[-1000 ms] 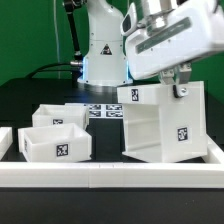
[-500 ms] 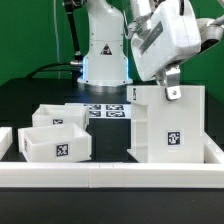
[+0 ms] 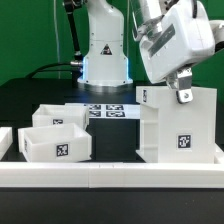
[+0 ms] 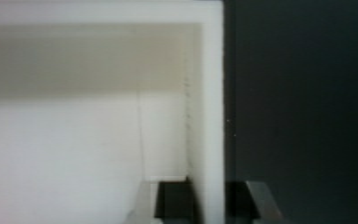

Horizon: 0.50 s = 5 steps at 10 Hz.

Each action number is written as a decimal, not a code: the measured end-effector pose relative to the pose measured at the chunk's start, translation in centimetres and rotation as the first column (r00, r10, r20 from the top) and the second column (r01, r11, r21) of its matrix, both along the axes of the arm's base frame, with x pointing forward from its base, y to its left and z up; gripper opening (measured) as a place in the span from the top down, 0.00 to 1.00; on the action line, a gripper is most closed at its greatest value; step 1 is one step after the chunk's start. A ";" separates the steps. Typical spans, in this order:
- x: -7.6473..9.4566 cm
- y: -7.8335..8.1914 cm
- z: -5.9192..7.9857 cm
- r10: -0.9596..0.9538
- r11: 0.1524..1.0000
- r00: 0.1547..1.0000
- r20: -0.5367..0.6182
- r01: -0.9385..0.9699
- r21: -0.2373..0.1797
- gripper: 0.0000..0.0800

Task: Assemble drawer

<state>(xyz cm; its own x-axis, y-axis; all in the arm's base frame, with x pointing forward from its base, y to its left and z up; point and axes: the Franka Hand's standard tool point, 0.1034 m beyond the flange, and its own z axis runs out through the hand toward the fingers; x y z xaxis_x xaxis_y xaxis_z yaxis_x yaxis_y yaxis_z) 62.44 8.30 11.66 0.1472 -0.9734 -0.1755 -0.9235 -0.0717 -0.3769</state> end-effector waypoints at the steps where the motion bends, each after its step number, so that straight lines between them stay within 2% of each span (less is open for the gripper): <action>1: 0.0 0.1 0.0 0.001 1.000 1.000 0.000 -0.001 0.000 0.94; 2: 0.0 0.3 0.0 0.004 1.000 1.000 -0.004 -0.004 0.003 0.94; 3: 0.0 0.8 0.1 0.009 1.000 1.000 -0.011 -0.008 0.010 0.84; 4: -0.1 0.7 0.0 0.013 1.000 1.000 -0.010 -0.013 0.007 0.84; 5: -0.1 0.7 0.0 0.014 1.000 1.000 -0.010 -0.014 0.007 0.67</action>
Offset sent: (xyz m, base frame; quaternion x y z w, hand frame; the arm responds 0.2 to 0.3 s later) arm 0.0000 0.0000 0.0000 0.0000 0.0000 0.0000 1.0000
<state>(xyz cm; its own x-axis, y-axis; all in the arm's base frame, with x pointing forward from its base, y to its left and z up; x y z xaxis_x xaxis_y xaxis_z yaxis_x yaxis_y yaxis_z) 62.38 9.03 11.66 0.1588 -0.9700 -0.1839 -0.9262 -0.0819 -0.3680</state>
